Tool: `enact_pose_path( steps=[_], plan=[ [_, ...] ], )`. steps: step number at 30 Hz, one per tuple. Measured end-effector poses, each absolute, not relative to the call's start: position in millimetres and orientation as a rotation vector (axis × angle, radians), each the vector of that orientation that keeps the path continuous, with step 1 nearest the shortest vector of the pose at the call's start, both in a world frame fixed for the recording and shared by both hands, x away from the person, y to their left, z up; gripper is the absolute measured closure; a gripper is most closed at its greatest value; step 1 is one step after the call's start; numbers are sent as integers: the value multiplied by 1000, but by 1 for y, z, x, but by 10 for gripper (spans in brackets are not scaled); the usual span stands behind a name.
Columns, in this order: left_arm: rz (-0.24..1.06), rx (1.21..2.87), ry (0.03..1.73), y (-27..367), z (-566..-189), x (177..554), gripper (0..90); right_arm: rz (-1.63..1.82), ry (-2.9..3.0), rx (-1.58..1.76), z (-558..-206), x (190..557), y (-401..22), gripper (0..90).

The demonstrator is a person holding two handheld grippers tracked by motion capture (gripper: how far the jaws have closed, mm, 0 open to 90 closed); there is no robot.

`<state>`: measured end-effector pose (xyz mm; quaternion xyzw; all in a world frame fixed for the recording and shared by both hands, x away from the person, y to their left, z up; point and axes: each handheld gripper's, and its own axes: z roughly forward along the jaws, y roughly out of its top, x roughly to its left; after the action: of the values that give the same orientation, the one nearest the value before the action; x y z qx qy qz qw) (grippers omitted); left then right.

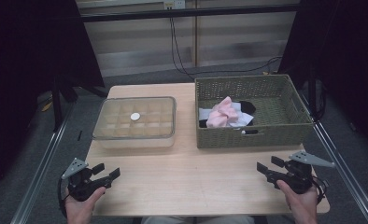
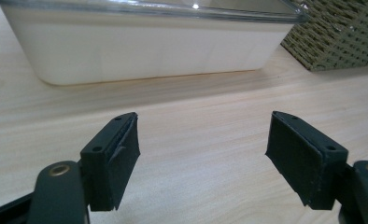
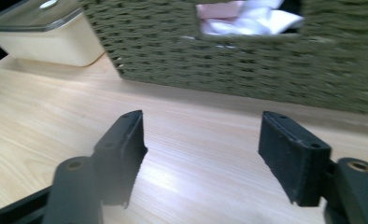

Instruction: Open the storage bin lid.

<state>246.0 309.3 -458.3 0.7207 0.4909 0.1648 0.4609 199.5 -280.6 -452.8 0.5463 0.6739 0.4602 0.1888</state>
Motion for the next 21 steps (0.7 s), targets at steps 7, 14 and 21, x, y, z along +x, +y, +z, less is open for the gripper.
enact_pose_path(
  steps=[7,14,21],
  plan=[
    [359,1770,1179,307,-449,252,251,1333,1989,1487,-446,213,-254,373],
    [259,1797,1164,307,-441,258,348,1409,2027,1425,-432,220,-232,350],
    [319,1837,1169,320,-428,272,336,1493,2070,1337,-415,231,-205,342]
  ],
)
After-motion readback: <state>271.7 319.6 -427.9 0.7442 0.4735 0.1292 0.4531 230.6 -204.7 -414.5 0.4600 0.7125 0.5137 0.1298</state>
